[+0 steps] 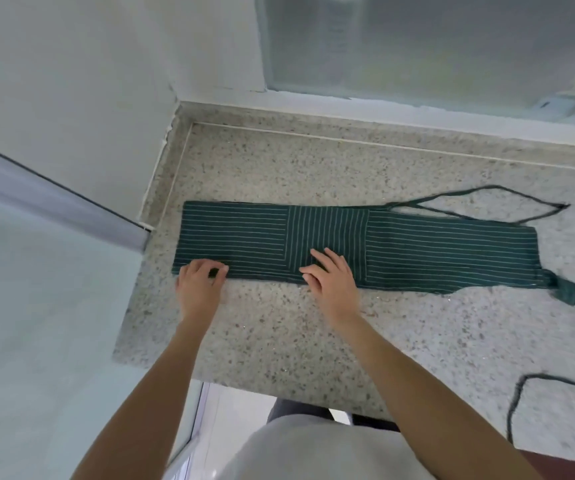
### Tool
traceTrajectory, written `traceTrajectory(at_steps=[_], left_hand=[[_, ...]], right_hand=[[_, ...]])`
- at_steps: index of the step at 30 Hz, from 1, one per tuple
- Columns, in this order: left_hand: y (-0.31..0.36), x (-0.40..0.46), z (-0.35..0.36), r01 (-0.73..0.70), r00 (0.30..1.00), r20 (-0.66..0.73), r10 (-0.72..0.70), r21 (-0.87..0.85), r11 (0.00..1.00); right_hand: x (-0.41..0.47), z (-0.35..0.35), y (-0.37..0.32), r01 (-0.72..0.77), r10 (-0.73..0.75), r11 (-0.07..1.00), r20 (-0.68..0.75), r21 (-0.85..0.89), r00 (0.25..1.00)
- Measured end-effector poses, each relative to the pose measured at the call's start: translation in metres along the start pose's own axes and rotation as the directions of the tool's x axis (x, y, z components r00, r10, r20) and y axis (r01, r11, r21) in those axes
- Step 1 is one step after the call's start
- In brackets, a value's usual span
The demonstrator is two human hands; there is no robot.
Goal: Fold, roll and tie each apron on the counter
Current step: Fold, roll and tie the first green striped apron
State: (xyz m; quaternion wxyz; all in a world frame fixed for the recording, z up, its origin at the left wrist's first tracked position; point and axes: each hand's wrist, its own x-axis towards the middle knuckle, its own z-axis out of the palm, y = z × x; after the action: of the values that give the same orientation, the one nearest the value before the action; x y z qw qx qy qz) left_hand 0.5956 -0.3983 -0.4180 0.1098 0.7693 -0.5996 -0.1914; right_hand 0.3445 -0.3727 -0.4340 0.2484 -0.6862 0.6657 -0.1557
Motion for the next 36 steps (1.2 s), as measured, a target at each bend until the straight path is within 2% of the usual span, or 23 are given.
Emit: traceTrajectory(at_steps=[5,8,10,13,15,19,22,25,28,31,33,34,36], left_hand=[[-0.021,0.02,-0.018,0.212,0.976,0.054,-0.212,-0.004,0.977],[-0.025,0.025,-0.024,0.247,0.968,0.058,-0.242,-0.092,0.965],[-0.025,0.031,-0.029,0.283,0.957,0.113,-0.269,-0.136,0.949],[-0.024,0.036,-0.036,0.328,0.939,0.153,-0.309,-0.117,0.937],[-0.02,0.033,-0.042,0.322,0.945,0.113,-0.308,-0.136,0.937],[0.009,0.014,-0.06,0.234,0.957,-0.041,-0.288,-0.481,0.845],[0.06,-0.002,-0.067,0.079,0.979,-0.104,-0.175,-0.599,0.797],[0.126,-0.017,-0.059,-0.124,0.989,-0.14,0.045,-0.624,0.771],[0.194,-0.032,-0.033,-0.41,0.912,-0.236,0.336,-0.572,0.711],[0.256,-0.052,0.008,-0.526,0.839,-0.236,0.49,-0.581,0.621],[0.294,-0.072,0.042,-0.584,0.783,-0.198,0.59,-0.56,0.588],[0.306,-0.079,0.06,-0.594,0.761,-0.141,0.633,-0.542,0.594],[0.324,-0.095,0.099,-0.564,0.734,0.057,0.677,-0.504,0.654]], right_hand=[[-0.009,0.001,-0.002,-0.079,0.073,0.989,-0.053,-0.123,0.996],[-0.016,0.001,-0.004,-0.116,0.105,0.985,-0.087,-0.131,0.991],[-0.023,-0.001,-0.004,-0.106,0.09,0.976,-0.09,-0.19,0.992],[-0.041,-0.006,0.002,-0.063,0.07,0.935,0.008,-0.35,0.998],[-0.054,-0.006,0.002,-0.034,0.083,0.911,0.102,-0.412,0.991],[-0.059,-0.007,0.001,-0.018,0.127,0.904,0.228,-0.428,0.965],[-0.059,-0.012,0.001,0.06,0.088,0.904,0.322,-0.424,0.943],[-0.059,-0.028,0.003,0.135,-0.012,0.936,0.352,-0.326,0.936],[-0.065,-0.063,0.022,0.133,-0.099,0.966,0.154,-0.222,0.983],[-0.084,-0.105,0.072,-0.084,0.071,0.988,-0.101,-0.129,0.992],[-0.103,-0.134,0.115,-0.234,0.223,0.971,-0.17,-0.051,0.96],[-0.111,-0.145,0.131,-0.298,0.291,0.955,-0.191,-0.005,0.937],[-0.121,-0.167,0.164,-0.388,0.391,0.92,-0.194,0.058,0.9]])
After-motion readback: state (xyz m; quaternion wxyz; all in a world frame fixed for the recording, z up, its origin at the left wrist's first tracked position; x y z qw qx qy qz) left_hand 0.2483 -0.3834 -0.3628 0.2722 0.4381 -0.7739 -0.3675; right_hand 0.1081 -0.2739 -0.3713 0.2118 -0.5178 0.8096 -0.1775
